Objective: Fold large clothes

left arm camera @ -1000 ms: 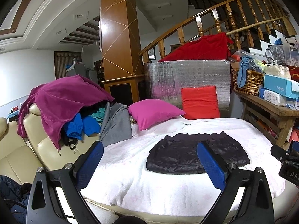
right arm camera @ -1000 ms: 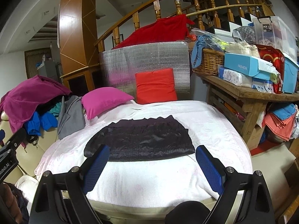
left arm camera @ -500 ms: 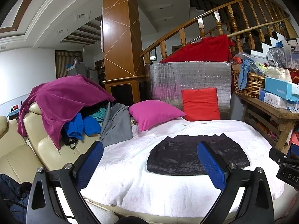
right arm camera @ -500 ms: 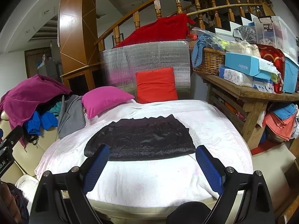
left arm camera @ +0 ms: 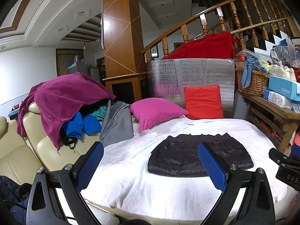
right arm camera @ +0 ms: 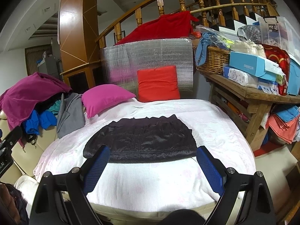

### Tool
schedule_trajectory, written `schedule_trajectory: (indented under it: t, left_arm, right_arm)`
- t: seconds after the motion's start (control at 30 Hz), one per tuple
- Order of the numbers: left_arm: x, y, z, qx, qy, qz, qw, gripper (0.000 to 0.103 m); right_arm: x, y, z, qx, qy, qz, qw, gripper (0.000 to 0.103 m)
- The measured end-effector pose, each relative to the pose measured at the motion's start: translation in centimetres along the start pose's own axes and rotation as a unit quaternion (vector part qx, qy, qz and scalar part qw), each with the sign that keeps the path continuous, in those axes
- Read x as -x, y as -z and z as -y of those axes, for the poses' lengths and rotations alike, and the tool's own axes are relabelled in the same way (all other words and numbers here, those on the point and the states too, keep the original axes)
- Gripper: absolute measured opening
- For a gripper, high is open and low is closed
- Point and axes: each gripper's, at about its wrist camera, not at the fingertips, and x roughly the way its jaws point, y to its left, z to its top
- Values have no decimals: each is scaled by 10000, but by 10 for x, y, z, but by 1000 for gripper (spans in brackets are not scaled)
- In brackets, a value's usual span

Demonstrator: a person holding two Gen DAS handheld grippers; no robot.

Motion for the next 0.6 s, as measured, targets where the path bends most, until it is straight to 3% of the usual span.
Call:
schedule_trajectory:
  t: [0.37,0.6]
  left_arm:
    - [-43,-4,15,-79,40,-267,9996,100]
    - [-93,-4,23,-35,164,-501,9986,100]
  right_arm:
    - [-45,-13,2,-37,52,-189,9998,95]
    - [-85,-25,7,-60,203,-276,9994,95]
